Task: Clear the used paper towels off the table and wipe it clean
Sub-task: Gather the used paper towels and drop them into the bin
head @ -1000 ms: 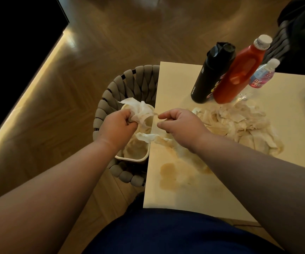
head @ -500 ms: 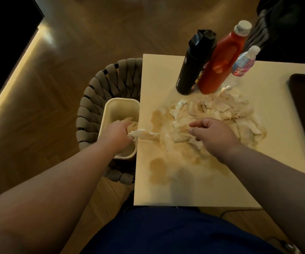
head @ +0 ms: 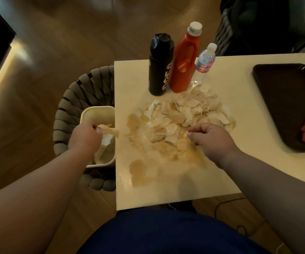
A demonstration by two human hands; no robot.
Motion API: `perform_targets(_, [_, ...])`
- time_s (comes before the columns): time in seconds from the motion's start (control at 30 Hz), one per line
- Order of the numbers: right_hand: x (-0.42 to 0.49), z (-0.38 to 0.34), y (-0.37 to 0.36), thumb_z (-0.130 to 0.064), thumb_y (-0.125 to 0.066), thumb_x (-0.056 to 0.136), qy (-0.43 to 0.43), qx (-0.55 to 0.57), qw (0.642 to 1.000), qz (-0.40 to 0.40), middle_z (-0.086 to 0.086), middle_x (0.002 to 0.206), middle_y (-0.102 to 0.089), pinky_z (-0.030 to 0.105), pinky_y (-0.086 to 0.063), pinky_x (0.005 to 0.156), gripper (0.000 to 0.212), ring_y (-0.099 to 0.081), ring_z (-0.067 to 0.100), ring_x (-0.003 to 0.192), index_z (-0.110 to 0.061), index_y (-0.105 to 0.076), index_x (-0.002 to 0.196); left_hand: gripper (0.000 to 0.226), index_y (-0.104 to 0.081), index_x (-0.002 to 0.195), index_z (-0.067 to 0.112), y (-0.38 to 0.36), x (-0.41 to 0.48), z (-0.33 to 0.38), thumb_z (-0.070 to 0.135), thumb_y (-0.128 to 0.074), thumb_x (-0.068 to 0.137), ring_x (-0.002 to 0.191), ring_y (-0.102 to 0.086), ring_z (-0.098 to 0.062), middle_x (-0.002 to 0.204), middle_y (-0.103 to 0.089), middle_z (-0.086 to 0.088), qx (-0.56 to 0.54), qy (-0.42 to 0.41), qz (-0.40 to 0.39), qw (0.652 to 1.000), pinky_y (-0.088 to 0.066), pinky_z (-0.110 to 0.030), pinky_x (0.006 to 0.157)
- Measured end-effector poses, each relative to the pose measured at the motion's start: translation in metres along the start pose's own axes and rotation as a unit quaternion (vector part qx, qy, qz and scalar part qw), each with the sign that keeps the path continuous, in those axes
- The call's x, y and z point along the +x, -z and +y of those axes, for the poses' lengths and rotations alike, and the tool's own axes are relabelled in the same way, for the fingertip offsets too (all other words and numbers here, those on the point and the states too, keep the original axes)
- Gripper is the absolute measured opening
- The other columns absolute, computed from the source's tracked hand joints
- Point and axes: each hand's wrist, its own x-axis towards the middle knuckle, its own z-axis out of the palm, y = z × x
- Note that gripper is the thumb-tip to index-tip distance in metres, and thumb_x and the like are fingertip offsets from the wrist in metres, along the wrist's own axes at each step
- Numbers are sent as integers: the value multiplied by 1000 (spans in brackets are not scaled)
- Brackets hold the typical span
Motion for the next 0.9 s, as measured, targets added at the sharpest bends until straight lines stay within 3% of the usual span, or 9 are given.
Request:
perform_targets(0.13, [-2, 5, 2, -28, -74, 91, -1, 4, 1000, 3, -5, 98, -72, 31, -55, 79, 9, -67, 14, 90, -24, -76, 98, 51, -49, 147, 19, 4, -1, -16, 28, -63, 99, 77, -61, -20, 99, -60, -3, 65, 67, -91, 991, -55, -36, 60])
perform_targets(0.23, [1, 14, 7, -29, -73, 91, -7, -19, 1000, 2, -8, 99, -71, 26, -53, 74, 14, -66, 11, 89, -24, -75, 104, 62, -41, 152, 25, -5, -11, -5, 34, -66, 96, 73, -64, -19, 94, -61, -2, 93, 57, -97, 989, -53, -34, 54])
perform_targets(0.4, [5, 27, 17, -30, -72, 91, -16, -23, 999, 16, -8, 99, -69, 24, -49, 67, 20, -63, 9, 86, -26, -73, 111, 54, -52, 142, 32, -14, -26, 49, 46, -65, 91, 103, -65, -24, 129, -63, 0, 62, -99, -40, 992, -59, -48, 84])
perform_targets(0.63, [-2, 39, 54, -28, -70, 92, 13, -69, 995, 66, -11, 92, -66, 20, -48, 62, 18, -61, 5, 78, -26, -71, 110, 47, -55, 140, 38, -24, -61, 157, 46, -64, 94, 119, -57, -18, 133, -59, 7, 115, -318, -117, 934, -54, -40, 96])
perform_targets(0.8, [0, 58, 78, -32, -70, 92, -11, -80, 992, 99, -11, 89, -64, 27, -49, 68, 19, -59, 4, 79, -27, -72, 110, 54, -48, 145, 43, -46, -66, 185, 50, -62, 93, 123, -56, -22, 139, -55, 4, 245, -351, -140, 893, -55, -40, 92])
perform_targets(0.9, [3, 76, 82, -31, -70, 92, -30, -73, 991, 107, -12, 90, -60, 22, -45, 63, 22, -55, 1, 77, -26, -72, 113, 53, -49, 145, 43, -57, -66, 187, 46, -62, 94, 126, -52, -24, 140, -53, 4, 289, -352, -150, 878, -53, -41, 93])
